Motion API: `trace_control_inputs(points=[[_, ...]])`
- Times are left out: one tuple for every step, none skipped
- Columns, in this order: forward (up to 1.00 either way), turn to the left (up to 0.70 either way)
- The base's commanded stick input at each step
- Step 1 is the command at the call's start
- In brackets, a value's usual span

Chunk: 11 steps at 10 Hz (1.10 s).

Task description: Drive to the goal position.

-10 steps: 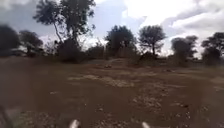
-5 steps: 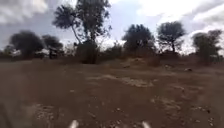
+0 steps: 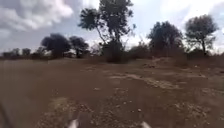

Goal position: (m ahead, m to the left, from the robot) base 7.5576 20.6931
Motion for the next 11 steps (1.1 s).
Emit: trace_control_inputs(points=[[0.0, 0.45], [0.0, 0.45], [0.0, 0.45], [0.0, 0.45], [0.0, 0.45], [0.7, 0.0], [0.7, 0.0], [0.7, 0.0], [0.7, 0.0], [0.7, 0.0], [0.7, 0.0]])
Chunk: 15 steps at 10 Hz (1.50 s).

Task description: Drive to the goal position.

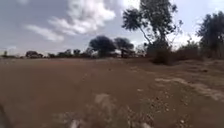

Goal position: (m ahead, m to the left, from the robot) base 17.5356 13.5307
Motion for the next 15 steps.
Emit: trace_control_inputs(points=[[0.7, 0.12], [0.7, 0.27], [0.7, 0.27], [0.7, 0.27], [0.7, 0.27], [0.7, 0.27], [0.7, 0.27], [0.7, 0.27], [0.7, 0.27], [0.7, 0.27], [0.7, 0.27], [0.7, 0.27], [0.7, 0.27], [0.7, 0.27], [0.7, 0.27]])
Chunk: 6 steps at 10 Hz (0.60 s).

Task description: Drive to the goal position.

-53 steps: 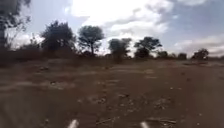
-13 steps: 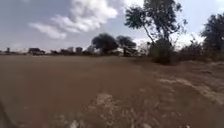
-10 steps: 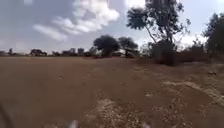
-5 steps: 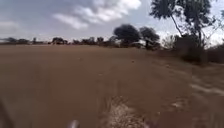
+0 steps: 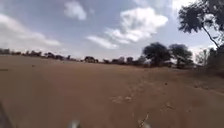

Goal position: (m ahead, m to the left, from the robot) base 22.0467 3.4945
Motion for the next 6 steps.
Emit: trace_control_inputs(points=[[0.7, 0.03], [0.7, 0.0], [0.7, 0.0], [0.7, 0.0], [0.7, 0.0], [0.7, 0.0]])
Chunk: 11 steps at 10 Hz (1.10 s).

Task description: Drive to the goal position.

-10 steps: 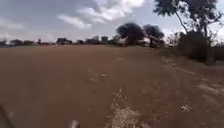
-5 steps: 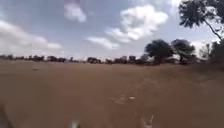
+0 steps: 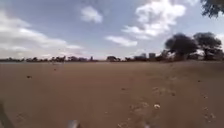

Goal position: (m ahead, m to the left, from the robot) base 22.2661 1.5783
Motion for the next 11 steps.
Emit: trace_control_inputs(points=[[0.7, 0.0], [0.7, 0.0], [0.7, 0.0], [0.7, 0.0], [0.7, 0.0], [0.7, 0.0], [0.7, 0.0], [0.7, 0.0], [0.7, 0.0], [0.7, 0.0], [0.7, 0.0]])
